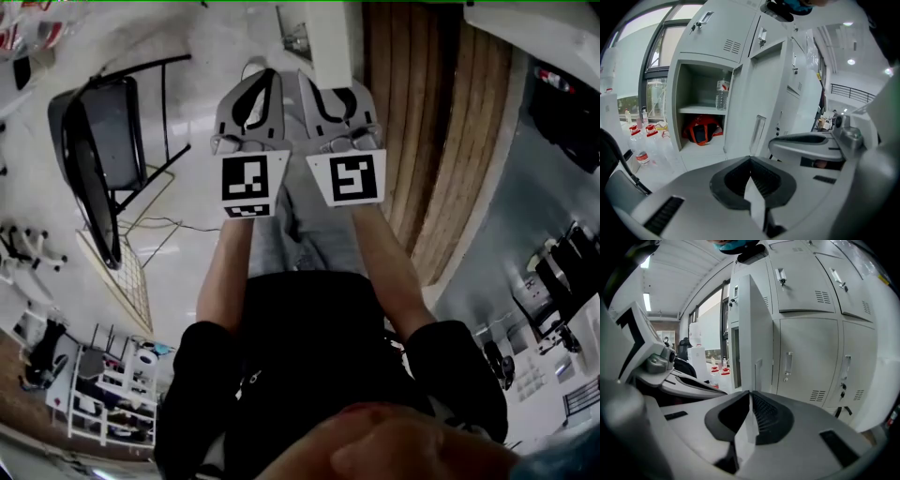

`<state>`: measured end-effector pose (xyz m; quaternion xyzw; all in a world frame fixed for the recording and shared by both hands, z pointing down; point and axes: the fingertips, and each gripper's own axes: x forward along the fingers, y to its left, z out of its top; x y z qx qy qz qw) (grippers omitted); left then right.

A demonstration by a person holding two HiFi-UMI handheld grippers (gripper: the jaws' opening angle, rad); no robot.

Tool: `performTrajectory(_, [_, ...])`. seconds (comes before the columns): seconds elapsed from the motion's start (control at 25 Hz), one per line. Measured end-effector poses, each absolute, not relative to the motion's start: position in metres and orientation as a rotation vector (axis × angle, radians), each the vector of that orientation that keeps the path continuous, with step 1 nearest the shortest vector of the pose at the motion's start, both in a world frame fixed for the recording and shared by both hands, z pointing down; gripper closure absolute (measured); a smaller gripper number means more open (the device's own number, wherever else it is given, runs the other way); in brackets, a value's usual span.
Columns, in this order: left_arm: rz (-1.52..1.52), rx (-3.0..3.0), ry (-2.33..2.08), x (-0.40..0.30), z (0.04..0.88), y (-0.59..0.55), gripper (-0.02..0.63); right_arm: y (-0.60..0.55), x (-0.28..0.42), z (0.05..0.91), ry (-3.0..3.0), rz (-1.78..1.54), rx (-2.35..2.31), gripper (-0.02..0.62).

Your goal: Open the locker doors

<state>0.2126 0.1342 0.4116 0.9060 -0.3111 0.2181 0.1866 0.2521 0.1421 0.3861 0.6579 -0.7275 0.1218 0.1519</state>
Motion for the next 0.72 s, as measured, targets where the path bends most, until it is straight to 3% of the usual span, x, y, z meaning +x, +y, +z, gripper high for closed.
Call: performTrajectory(0.72, [0.491, 2.588, -0.999, 0.232, 0.262, 0.158, 0.595, 0.173, 0.299, 0.247, -2.153, 0.317, 1.879, 0.578])
